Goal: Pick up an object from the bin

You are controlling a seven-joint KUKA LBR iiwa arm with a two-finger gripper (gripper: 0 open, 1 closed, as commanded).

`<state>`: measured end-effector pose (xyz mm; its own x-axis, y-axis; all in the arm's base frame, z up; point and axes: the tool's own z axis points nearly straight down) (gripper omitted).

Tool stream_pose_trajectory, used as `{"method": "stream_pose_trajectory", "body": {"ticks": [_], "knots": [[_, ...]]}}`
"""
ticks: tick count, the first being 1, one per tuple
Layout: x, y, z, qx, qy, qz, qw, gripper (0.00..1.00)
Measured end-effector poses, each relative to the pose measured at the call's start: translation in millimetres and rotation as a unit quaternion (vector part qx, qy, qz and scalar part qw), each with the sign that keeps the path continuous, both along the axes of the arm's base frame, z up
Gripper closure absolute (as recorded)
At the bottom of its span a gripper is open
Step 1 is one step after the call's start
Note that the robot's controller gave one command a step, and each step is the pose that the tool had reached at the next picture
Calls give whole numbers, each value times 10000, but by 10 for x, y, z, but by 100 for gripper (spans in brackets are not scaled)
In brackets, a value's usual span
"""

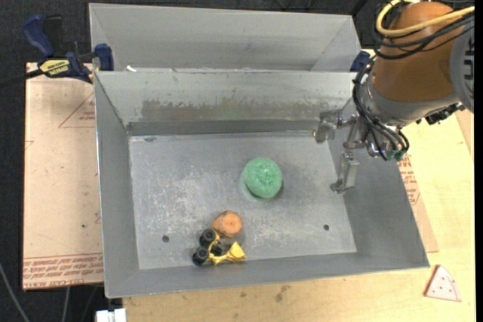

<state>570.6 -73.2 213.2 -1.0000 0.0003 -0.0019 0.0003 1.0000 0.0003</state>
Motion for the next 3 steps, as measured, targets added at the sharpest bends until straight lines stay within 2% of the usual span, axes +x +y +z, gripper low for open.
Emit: {"method": "stream_pose_trajectory", "body": {"ticks": [1,2,3], "knots": [[225,456,-768,2,-25,23,10000,0],[278,751,-748,3,16,794,9968,0],[275,729,-844,4,-6,631,9980,0]]}}
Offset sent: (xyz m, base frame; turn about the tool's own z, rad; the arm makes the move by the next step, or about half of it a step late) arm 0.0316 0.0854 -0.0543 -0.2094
